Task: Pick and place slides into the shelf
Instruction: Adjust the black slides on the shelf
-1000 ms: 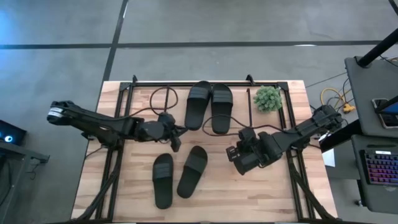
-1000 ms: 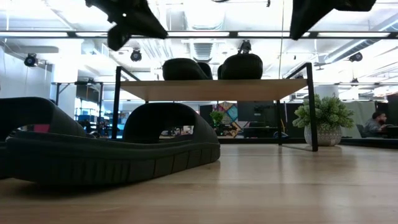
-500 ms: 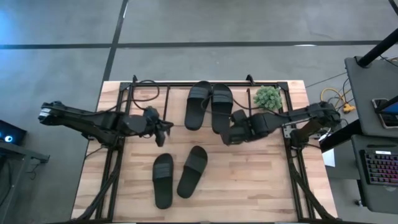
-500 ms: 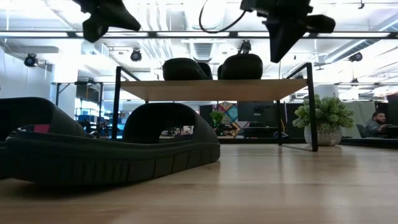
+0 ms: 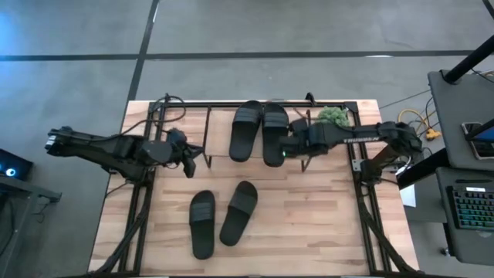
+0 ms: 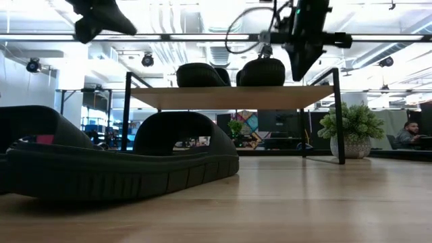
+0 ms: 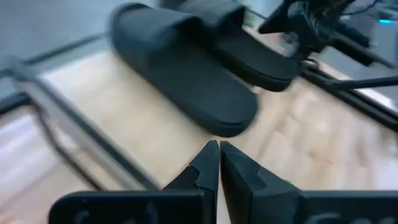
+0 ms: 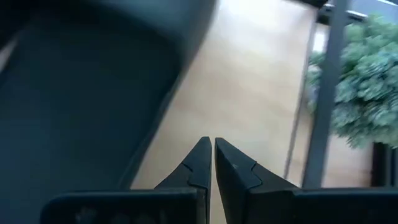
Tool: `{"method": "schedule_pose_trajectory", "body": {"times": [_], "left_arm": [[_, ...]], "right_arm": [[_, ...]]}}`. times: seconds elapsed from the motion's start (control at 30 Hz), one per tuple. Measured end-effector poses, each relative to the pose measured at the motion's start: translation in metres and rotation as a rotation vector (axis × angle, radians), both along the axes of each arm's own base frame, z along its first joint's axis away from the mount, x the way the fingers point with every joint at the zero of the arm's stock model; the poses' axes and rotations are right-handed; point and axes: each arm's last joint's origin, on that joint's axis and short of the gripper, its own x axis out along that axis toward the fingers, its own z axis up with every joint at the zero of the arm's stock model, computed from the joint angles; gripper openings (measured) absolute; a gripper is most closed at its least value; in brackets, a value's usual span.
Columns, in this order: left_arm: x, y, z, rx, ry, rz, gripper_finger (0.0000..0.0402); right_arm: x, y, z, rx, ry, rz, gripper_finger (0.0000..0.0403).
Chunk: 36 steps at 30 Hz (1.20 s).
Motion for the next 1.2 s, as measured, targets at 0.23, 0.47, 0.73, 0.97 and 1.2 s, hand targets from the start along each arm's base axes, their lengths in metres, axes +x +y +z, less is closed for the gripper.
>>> {"method": "schedule_pose_trajectory", "body": {"times": [0.23,0.47,0.73,0.97,1.2], "left_arm": [[-0.041,0.012,-0.003,-0.019,0.033,0.209,0.0000],[-0.057,0.016,-0.015,-0.040,0.041,0.257,0.0000],[-0.060,0.016,-0.052,-0.126,0.084,0.283,0.0000],[-0.067,0.017,-0.064,-0.168,0.059,0.289,0.0000],[-0.070,0.017,-0.066,-0.174,0.036,0.288,0.0000]], "right_arm": [[-0.001,-0.035,0.000,0.016,0.005,-0.037,0.0013],[0.010,-0.049,0.001,0.009,-0.087,0.010,0.0013],[0.018,-0.056,-0.012,0.030,-0.060,0.010,0.0013],[0.026,-0.057,-0.012,0.048,-0.112,0.053,0.0013],[0.024,-0.054,-0.011,0.043,-0.094,0.058,0.0013]]}}
